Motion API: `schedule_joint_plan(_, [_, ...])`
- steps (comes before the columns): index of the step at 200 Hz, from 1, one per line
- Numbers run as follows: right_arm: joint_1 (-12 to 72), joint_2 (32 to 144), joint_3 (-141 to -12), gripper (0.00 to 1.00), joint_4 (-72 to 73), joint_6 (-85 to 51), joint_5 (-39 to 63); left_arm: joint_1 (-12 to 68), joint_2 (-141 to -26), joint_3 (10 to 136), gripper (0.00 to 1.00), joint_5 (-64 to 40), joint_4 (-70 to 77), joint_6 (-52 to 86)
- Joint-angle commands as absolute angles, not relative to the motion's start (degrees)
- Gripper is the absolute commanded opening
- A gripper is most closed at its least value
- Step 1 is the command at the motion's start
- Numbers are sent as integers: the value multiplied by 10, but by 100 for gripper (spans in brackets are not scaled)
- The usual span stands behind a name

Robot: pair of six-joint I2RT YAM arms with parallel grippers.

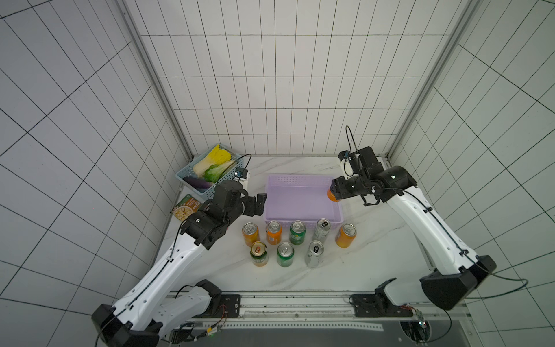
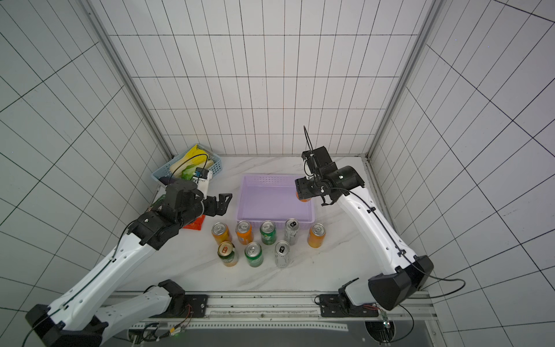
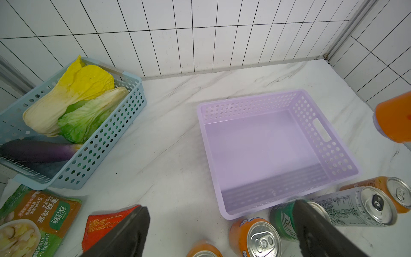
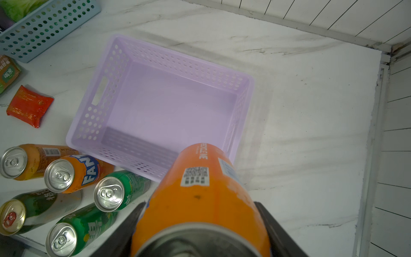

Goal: Take out the drinks from the basket
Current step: Pick up the drink from the basket.

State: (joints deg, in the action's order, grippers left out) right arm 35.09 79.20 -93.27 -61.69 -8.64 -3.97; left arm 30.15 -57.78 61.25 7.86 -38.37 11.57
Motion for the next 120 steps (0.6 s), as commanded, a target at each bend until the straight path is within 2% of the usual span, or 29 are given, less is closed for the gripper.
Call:
schedule_joint_plan(1, [376, 751, -918, 59, -644, -107, -76, 297, -573, 611, 98, 74, -374, 117])
schedule_joint_plan(120, [490, 628, -780, 59, -696, -238, -64, 292, -575, 611, 98, 72, -374, 118])
